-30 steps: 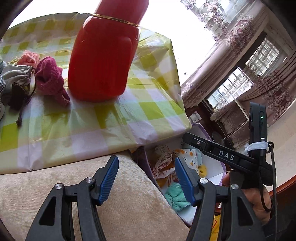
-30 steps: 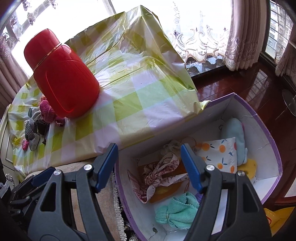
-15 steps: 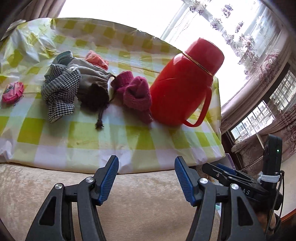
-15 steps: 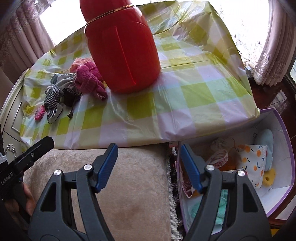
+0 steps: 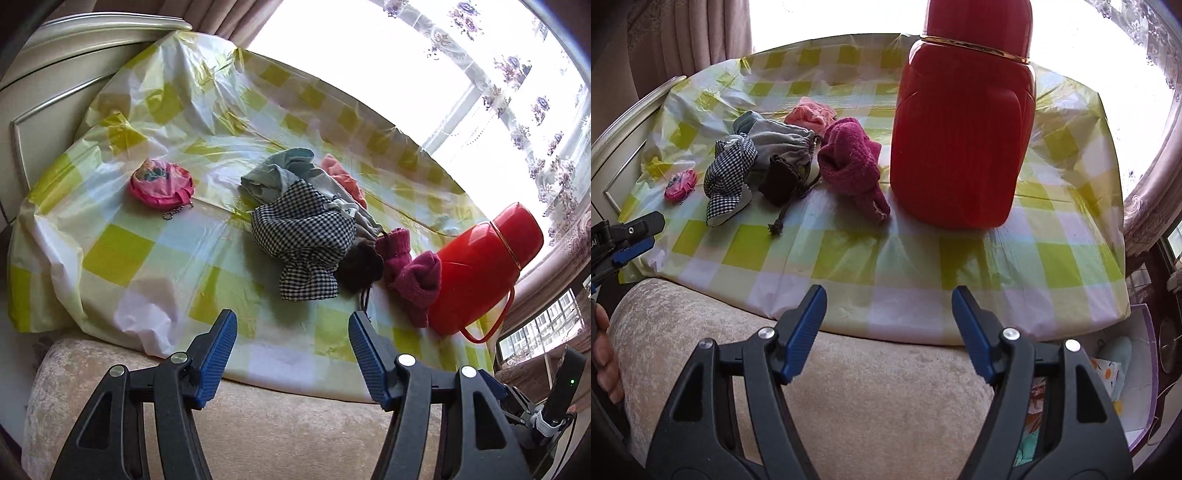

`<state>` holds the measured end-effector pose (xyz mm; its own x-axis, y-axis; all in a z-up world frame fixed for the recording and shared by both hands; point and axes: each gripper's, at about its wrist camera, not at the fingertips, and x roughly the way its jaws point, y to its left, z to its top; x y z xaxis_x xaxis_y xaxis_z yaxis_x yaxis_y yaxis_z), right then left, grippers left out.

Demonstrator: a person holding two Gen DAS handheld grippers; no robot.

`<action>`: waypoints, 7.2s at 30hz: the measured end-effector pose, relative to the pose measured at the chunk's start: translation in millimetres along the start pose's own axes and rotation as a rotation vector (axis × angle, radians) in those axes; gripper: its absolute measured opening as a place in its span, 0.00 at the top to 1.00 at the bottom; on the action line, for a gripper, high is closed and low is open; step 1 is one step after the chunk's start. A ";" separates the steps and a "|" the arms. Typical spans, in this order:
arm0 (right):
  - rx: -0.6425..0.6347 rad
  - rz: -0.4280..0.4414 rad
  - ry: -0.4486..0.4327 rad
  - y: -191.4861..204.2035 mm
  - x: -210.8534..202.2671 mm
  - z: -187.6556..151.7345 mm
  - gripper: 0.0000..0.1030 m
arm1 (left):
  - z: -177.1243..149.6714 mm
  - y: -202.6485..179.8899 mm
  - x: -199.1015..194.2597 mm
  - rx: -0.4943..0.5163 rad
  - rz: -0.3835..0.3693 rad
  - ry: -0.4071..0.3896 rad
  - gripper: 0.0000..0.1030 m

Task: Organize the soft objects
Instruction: 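Move both tools back over the remaining pile on the table, then grasp the pink round purse with the left tool while the right tool grasps the houndstooth cloth, then carry the purse and houndstooth cloth into the white box and open both tools, then move both tools back over the remaining pile on the table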

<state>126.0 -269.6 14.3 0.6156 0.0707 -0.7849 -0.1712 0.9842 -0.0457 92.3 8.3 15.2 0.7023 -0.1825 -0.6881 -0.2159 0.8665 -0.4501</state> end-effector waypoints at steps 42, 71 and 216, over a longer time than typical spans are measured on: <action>-0.261 0.157 -0.072 172.3 107.7 89.0 0.19 | 102.3 71.7 113.5 0.115 0.446 0.015 0.30; -0.214 0.287 -0.219 144.5 39.0 65.9 0.71 | 56.1 29.0 15.8 0.091 0.271 -0.153 0.31; 0.170 -0.005 0.052 -105.8 -40.4 -57.2 0.23 | -30.5 -146.8 37.4 0.238 -0.220 0.053 0.27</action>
<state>75.3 -385.9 15.5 0.5746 0.0613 -0.8161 -0.0327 0.9981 0.0520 129.5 -139.9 38.1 0.6767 -0.3962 -0.6205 0.1063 0.8866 -0.4502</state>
